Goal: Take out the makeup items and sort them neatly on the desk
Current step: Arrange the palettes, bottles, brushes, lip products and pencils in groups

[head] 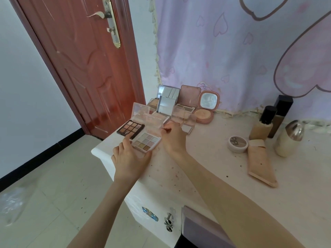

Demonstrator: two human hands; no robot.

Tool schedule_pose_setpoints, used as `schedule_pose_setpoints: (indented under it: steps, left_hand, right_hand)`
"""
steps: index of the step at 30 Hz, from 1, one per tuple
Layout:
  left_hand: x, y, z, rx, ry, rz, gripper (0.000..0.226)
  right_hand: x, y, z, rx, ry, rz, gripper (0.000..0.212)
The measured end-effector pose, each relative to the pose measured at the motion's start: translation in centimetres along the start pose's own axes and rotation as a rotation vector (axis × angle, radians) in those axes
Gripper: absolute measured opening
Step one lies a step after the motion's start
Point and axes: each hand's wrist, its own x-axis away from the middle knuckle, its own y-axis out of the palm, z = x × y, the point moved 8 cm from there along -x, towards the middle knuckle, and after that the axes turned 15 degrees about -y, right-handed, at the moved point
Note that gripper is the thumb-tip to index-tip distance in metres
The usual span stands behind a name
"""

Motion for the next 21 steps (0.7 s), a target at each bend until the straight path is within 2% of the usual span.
schedule_pose_setpoints:
  steps: [6, 10, 15, 21]
  left_hand:
    - [-0.5, -0.1, -0.2, 0.054, -0.016, -0.007, 0.078]
    - [-0.6, -0.2, -0.2, 0.078, -0.025, 0.017, 0.073]
    - [-0.7, -0.1, -0.2, 0.095, -0.036, 0.008, 0.07]
    - [-0.6, 0.1, -0.2, 0.085, -0.059, 0.017, 0.07]
  right_hand:
    - [-0.3, 0.1, 0.5, -0.036, 0.046, 0.03, 0.019]
    - [-0.1, 0.0, 0.6, -0.146, 0.078, 0.08, 0.01]
    - [0.4, -0.3, 0.8, -0.207, 0.049, 0.108, 0.01]
    - [0.0, 1.0, -1.0, 0.083, -0.235, -0.139, 0.028]
